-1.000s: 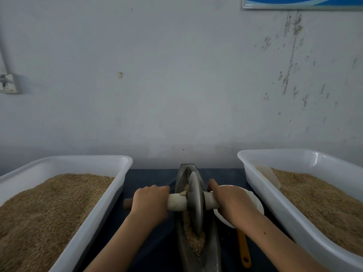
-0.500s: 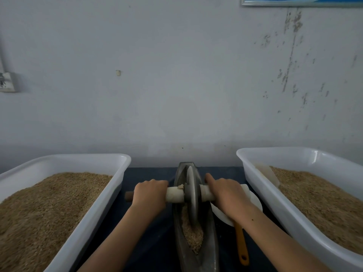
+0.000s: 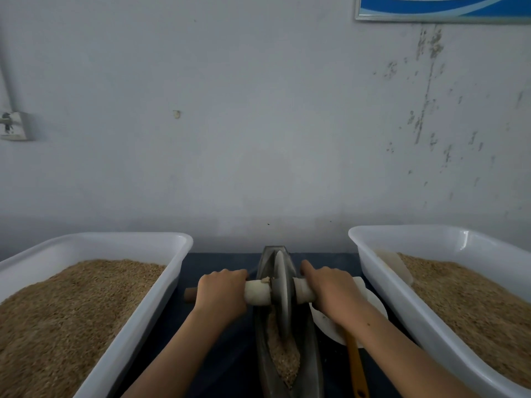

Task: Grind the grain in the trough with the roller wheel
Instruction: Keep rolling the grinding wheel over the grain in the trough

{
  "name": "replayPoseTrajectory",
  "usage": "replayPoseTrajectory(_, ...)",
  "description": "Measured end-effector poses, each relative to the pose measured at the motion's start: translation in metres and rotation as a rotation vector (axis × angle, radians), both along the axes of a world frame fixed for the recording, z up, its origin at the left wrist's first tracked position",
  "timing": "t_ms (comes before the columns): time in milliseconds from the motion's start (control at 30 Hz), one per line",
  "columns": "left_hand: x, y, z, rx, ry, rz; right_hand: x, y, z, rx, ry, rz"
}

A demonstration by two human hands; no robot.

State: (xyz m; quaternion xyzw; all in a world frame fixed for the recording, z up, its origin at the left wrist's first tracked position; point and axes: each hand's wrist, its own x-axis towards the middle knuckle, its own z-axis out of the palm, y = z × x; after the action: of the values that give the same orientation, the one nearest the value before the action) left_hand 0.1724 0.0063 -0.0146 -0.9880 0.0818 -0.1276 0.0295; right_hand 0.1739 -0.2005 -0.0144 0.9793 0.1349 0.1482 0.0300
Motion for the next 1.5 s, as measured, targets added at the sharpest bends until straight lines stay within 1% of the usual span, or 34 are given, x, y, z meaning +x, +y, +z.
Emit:
replayPoseTrajectory(133, 0.003, -0.002, 0.004, 0.017, 0.018, 0.010, 0.003, 0.001, 0.003, -0.009, 0.033, -0.004)
replayPoseTrajectory(300, -0.009, 0.000, -0.001, 0.033, 0.023, -0.017, -0.012, -0.002, -0.002, -0.007, -0.003, 0.024)
replayPoseTrajectory(433, -0.018, 0.003, -0.004, 0.046, -0.011, -0.036, -0.023, -0.004, -0.005, -0.003, -0.014, 0.025)
replayPoseTrajectory(533, -0.018, 0.003, -0.004, 0.044, -0.020, -0.031, -0.024, -0.003, -0.005, 0.009, 0.008, 0.000)
replayPoseTrajectory(667, -0.007, 0.001, -0.001, 0.018, 0.017, -0.009, -0.012, -0.001, -0.001, -0.010, 0.020, -0.022)
replayPoseTrajectory(833, 0.003, -0.003, 0.006, 0.015, 0.057, 0.019, 0.005, 0.001, 0.005, -0.039, 0.082, -0.041)
replayPoseTrajectory(1033, -0.006, -0.003, 0.005, 0.051, 0.064, 0.022, -0.012, -0.001, 0.004, -0.022, 0.063, -0.011)
replayPoseTrajectory(1233, -0.018, 0.001, -0.001, 0.049, 0.044, -0.009, -0.026, -0.001, 0.006, -0.008, 0.123, -0.023)
replayPoseTrajectory(1500, -0.004, 0.001, 0.004, -0.025, 0.034, -0.029, -0.012, 0.003, 0.009, 0.002, 0.104, -0.042)
